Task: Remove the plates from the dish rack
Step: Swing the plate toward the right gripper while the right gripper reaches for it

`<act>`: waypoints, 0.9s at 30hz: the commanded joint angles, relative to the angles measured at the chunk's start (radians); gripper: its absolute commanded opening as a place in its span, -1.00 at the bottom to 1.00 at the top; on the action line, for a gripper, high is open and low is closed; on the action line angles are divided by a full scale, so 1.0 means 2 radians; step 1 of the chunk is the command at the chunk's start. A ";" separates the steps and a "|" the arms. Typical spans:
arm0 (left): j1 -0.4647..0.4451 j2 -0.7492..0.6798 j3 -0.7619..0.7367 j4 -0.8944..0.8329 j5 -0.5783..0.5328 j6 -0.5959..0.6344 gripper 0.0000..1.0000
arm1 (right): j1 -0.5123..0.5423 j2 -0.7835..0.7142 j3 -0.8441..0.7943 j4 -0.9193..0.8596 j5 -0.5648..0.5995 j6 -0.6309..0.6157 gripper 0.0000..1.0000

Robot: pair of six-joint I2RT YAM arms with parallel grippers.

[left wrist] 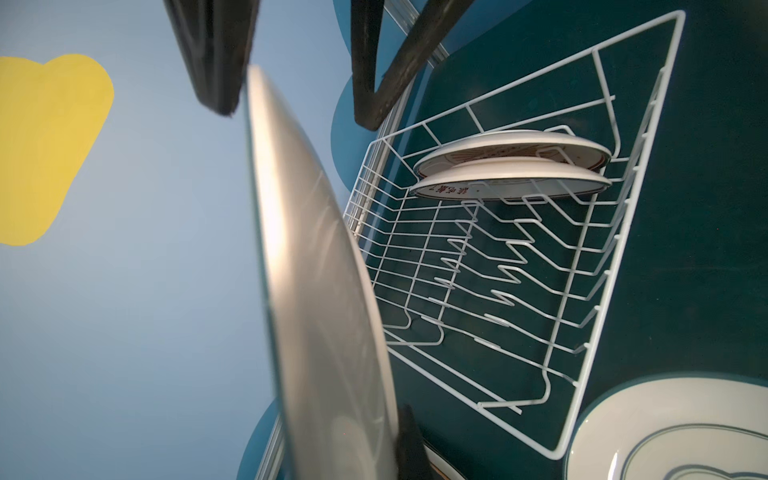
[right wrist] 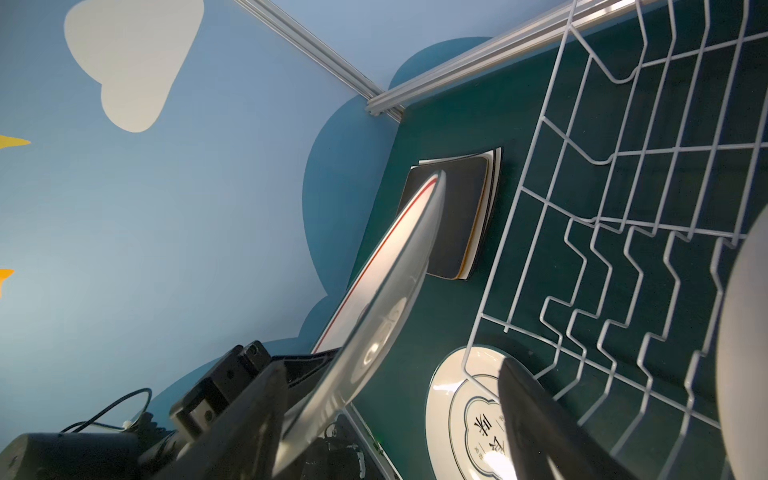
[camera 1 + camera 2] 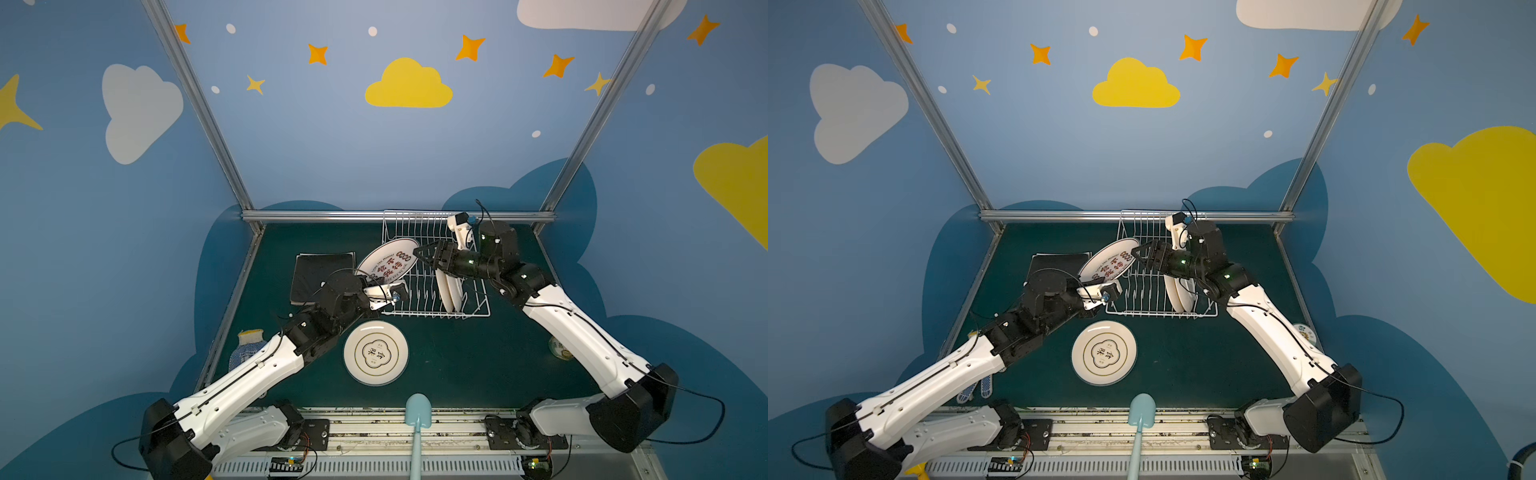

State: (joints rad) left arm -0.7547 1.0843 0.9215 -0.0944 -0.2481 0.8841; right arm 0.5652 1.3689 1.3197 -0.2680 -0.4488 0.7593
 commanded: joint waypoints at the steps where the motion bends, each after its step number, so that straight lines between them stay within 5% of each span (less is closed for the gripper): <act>1: -0.010 0.002 0.001 0.056 -0.019 0.043 -0.94 | 0.005 0.014 0.021 -0.012 -0.018 0.014 0.52; 14: -0.030 0.022 -0.010 0.092 -0.055 0.097 -0.92 | 0.010 0.049 0.027 -0.024 -0.049 0.054 0.06; 19: -0.031 0.028 -0.013 0.099 -0.063 0.104 -0.70 | 0.009 0.052 0.025 -0.023 -0.052 0.055 -0.13; 27: -0.031 0.038 -0.014 0.108 -0.070 0.113 -0.65 | 0.008 0.054 0.018 -0.007 -0.057 0.065 -0.58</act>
State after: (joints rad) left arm -0.8150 1.1549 0.8875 0.0494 -0.3805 1.1156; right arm 0.5770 1.4693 1.3430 -0.3119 -0.5350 0.9020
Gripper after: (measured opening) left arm 0.174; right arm 0.228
